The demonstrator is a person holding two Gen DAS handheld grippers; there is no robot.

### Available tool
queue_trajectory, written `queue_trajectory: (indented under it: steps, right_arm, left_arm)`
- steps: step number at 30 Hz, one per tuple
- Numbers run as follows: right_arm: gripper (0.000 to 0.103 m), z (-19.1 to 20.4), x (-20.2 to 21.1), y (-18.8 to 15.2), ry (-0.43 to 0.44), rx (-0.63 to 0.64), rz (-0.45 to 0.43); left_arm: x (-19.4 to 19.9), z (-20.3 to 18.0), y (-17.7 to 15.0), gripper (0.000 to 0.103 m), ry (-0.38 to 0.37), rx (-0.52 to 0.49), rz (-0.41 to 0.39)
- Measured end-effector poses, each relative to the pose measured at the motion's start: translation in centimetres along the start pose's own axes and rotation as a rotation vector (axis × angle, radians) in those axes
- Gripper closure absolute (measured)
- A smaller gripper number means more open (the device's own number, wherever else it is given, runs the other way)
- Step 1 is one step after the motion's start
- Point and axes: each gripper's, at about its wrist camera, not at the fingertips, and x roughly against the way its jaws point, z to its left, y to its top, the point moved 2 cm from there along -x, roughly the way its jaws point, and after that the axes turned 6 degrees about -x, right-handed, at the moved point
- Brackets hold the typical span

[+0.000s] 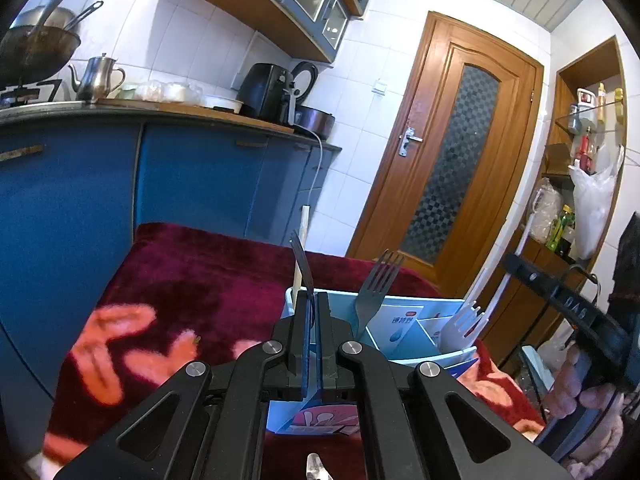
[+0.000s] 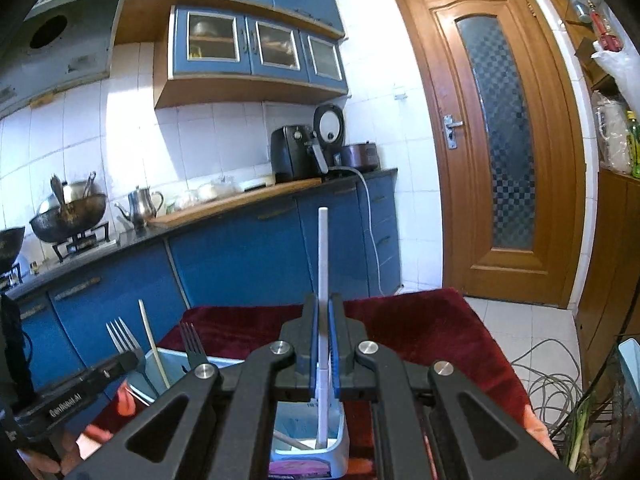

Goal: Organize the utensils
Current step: 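Lower the knife and chopstick into the holder and open both tools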

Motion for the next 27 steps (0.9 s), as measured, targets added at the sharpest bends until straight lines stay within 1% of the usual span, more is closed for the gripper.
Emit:
queue_trajectory:
  steps: [5, 6, 7, 8, 9, 10, 11, 12, 13, 18, 27]
  right_arm:
    - [0.097, -0.2, -1.0, -1.3, -0.003, 0.012, 0.053]
    - [0.096, -0.3, -1.1, -1.5, 0.0, 0.005, 0.064]
    - [0.095, -0.5, -1.2, -1.7, 0.001, -0.006, 0.073]
    - [0.091, -0.6, -1.2, -1.8, 0.002, -0.01, 0.078]
    - [0.089, -0.7, -1.2, -1.9, 0.002, -0.015, 0.083]
    - [0.084, -0.8, -1.1, -1.9, 0.003, -0.017, 0.084]
    - [0.08, -0.8, -0.9, -1.9, 0.004, -0.021, 0.084]
    - [0.079, -0.9, -0.7, -1.9, 0.007, -0.024, 0.082]
    - [0.076, -0.9, -0.4, -1.9, 0.008, -0.027, 0.08]
    - [0.07, -1.1, 1.1, -1.5, 0.015, -0.048, 0.058]
    - [0.069, -1.6, 5.2, -1.7, 0.025, -0.089, 0.051]
  left_arm:
    - [0.0, -0.2, 0.0, 0.101, -0.004, -0.005, 0.01]
    - [0.0, -0.2, 0.1, 0.099, -0.004, -0.006, 0.012]
    - [0.0, -0.3, 0.1, 0.095, -0.004, -0.009, 0.017]
    - [0.0, -0.4, 0.1, 0.093, -0.005, -0.012, 0.022]
    - [0.1, -0.5, 0.1, 0.088, -0.007, -0.015, 0.025]
    - [0.2, -0.6, 0.1, 0.082, -0.008, -0.018, 0.026]
    - [0.3, -0.7, 0.1, 0.078, -0.008, -0.022, 0.027]
    - [0.5, -0.8, 0.1, 0.071, -0.008, -0.024, 0.028]
    - [0.6, -0.9, 0.1, 0.07, -0.009, -0.026, 0.028]
    - [1.8, -1.3, 0.1, 0.069, -0.014, -0.036, 0.032]
    - [4.7, -1.8, -0.8, 0.069, 0.006, -0.046, 0.071]
